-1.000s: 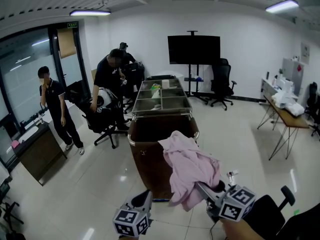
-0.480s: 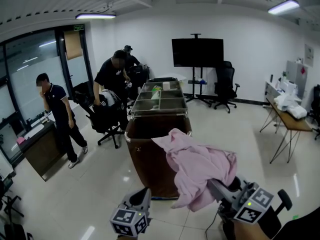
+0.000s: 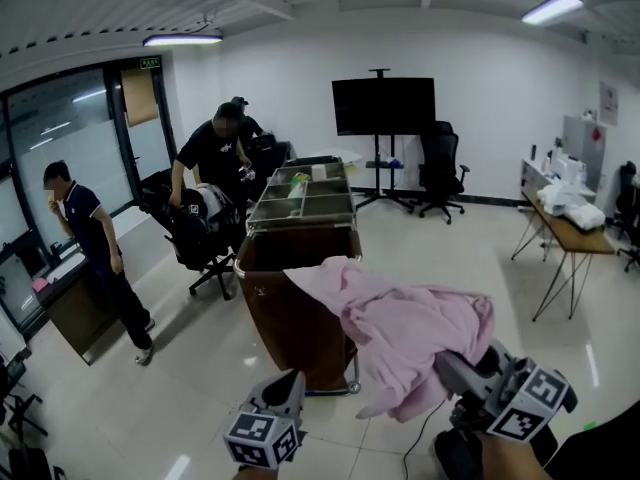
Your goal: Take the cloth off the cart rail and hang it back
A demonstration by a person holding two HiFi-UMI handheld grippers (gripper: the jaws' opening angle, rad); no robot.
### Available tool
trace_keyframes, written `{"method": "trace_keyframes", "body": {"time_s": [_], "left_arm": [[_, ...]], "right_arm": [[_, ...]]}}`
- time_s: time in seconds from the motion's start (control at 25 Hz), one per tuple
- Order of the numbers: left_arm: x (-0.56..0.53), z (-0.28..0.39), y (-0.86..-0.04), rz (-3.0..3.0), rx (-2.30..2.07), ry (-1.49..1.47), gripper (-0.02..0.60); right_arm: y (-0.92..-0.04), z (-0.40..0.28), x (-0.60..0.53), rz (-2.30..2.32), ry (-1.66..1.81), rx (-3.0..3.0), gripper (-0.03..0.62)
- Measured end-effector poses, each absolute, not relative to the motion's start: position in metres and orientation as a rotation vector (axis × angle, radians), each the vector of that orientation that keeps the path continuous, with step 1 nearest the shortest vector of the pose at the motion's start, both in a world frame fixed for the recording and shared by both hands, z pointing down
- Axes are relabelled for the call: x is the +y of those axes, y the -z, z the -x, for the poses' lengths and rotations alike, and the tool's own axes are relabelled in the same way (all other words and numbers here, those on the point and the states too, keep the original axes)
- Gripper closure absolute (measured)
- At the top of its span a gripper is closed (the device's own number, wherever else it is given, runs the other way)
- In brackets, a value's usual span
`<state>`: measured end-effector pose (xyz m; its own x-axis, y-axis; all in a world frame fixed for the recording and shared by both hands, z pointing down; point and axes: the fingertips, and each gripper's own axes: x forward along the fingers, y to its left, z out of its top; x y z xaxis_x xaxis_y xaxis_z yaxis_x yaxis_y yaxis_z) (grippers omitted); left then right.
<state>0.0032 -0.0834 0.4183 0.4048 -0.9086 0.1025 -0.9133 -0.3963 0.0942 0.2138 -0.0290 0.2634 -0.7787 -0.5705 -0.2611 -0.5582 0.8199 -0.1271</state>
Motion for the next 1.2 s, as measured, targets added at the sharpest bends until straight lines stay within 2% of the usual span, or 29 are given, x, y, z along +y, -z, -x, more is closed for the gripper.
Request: {"method": "trace_keyframes", "body": {"time_s": [0.36,0.72,0.92,1.2], "left_arm": [[-0.070,-0.018,-0.423,-2.523,-1.647,-0.064,0.581],[-0.070,-0.034,-0.416,-2.569,-1.608,-0.061,0.581],[-0.070,-0.038,-0.416,-2.577,-1.608,-0.068,0.581],[-0.061,-0.039,-0.414,-2.560,-1.605,-0.069,0.581]], "right_arm": [[-0.239,-0.265,-0.003,0.850,0.065,2.599,0.471],[-0.195,-0.321,0.019,0.922,-0.109,2.483,0.470],[-0.217,-0.286,-0.002,0.901,-0.075,2.616,0.470],[-0.313,-0.216,-0.053,0.893,0.213,2.792,0.471]]}}
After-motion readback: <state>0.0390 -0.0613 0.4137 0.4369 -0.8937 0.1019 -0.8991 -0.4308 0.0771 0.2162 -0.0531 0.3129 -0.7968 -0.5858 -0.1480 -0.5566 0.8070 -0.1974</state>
